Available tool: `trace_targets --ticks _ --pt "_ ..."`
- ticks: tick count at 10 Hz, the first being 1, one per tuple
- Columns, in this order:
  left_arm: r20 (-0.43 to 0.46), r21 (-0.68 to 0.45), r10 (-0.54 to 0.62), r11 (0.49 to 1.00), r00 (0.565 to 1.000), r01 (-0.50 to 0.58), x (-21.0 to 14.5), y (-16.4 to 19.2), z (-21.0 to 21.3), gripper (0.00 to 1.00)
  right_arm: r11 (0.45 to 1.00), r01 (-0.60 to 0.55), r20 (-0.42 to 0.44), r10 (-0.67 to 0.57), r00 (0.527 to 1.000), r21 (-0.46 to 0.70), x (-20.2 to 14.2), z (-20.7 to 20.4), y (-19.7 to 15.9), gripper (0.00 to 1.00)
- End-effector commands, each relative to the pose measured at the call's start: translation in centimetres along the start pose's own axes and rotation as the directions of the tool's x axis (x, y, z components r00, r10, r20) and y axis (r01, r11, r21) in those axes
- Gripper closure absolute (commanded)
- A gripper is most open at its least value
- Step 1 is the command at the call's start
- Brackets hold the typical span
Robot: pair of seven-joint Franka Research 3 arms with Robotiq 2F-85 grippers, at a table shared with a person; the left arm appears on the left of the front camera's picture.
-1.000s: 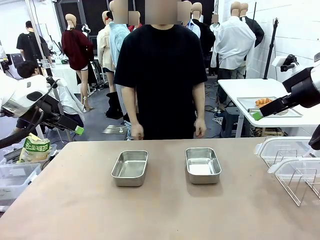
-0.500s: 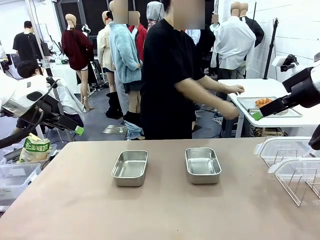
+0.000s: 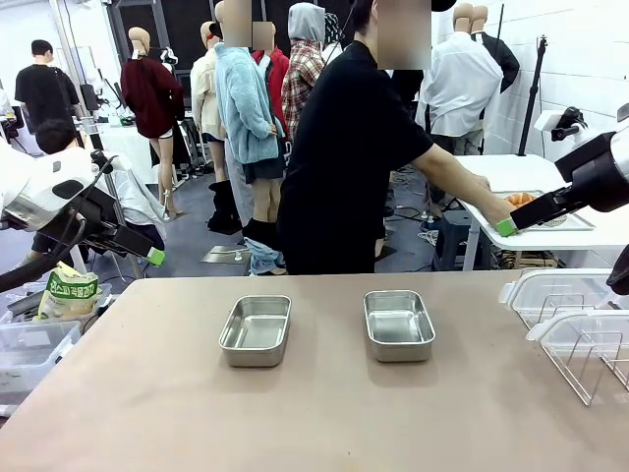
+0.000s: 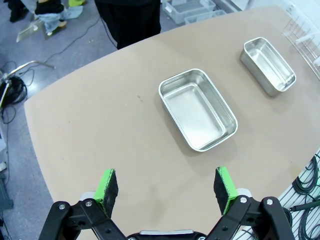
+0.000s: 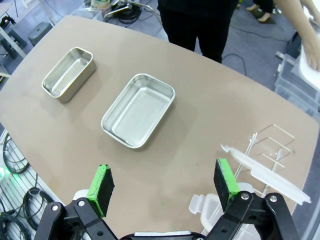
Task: Place the bread in airtight containers.
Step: Lift both Airtight Container.
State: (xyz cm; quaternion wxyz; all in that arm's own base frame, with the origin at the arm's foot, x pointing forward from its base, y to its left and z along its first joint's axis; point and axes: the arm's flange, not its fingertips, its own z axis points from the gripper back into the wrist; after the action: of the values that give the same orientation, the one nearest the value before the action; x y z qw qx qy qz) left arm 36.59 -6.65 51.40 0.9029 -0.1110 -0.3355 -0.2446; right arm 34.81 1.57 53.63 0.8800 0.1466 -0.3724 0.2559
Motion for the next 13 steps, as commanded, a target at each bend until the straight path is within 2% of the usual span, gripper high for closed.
trace_targets --ticks 1,13 --pt "0.003 -0.005 0.000 1.000 1.000 0.000 -0.07 0.19 0.10 0.00 1.000 0.006 0.005 -0.006 1.000 0.014 -0.02 -0.02 0.02 0.00" --pt "0.003 -0.005 0.000 1.000 1.000 0.000 -0.07 0.19 0.10 0.00 1.000 0.006 0.005 -0.006 1.000 0.014 -0.02 -0.02 0.02 0.00"
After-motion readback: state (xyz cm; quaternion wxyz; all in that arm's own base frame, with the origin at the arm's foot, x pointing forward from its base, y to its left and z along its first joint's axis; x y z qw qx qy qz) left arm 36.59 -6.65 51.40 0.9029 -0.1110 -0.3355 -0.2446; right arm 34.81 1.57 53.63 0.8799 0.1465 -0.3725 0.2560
